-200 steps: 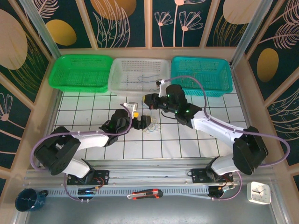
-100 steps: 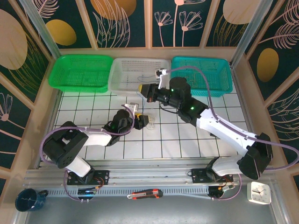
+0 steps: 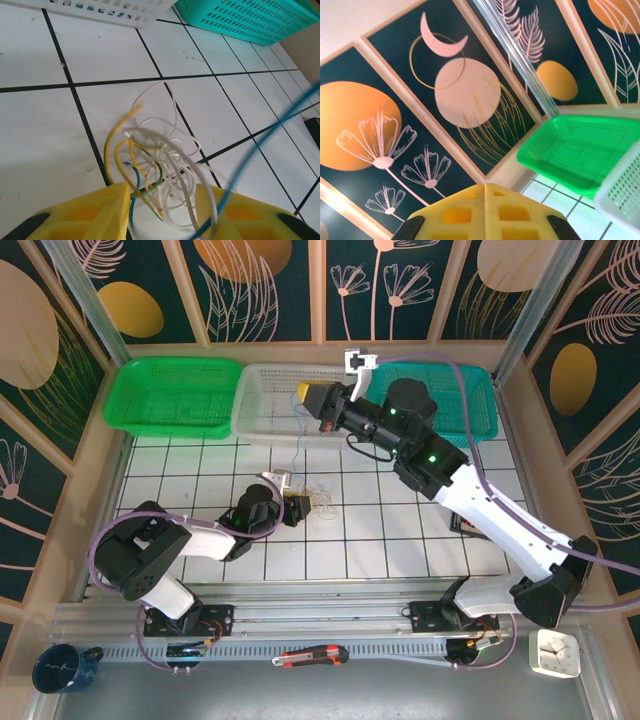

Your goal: Untangle the cables

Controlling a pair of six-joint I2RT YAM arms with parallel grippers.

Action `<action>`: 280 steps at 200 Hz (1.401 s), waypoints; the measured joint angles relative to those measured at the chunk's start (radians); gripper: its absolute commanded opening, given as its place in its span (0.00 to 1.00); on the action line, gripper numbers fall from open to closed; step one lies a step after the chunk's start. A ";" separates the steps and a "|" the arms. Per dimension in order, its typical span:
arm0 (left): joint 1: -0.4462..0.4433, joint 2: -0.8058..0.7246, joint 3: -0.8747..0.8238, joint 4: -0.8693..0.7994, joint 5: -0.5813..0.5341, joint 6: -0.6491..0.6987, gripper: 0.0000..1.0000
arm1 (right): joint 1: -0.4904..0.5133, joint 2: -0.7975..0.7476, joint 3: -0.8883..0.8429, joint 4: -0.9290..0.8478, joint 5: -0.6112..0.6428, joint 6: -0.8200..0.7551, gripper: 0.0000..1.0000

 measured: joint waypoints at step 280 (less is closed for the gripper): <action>0.000 -0.315 -0.145 -0.027 -0.080 -0.090 0.99 | -0.246 0.265 0.252 -0.002 -0.099 -0.003 0.00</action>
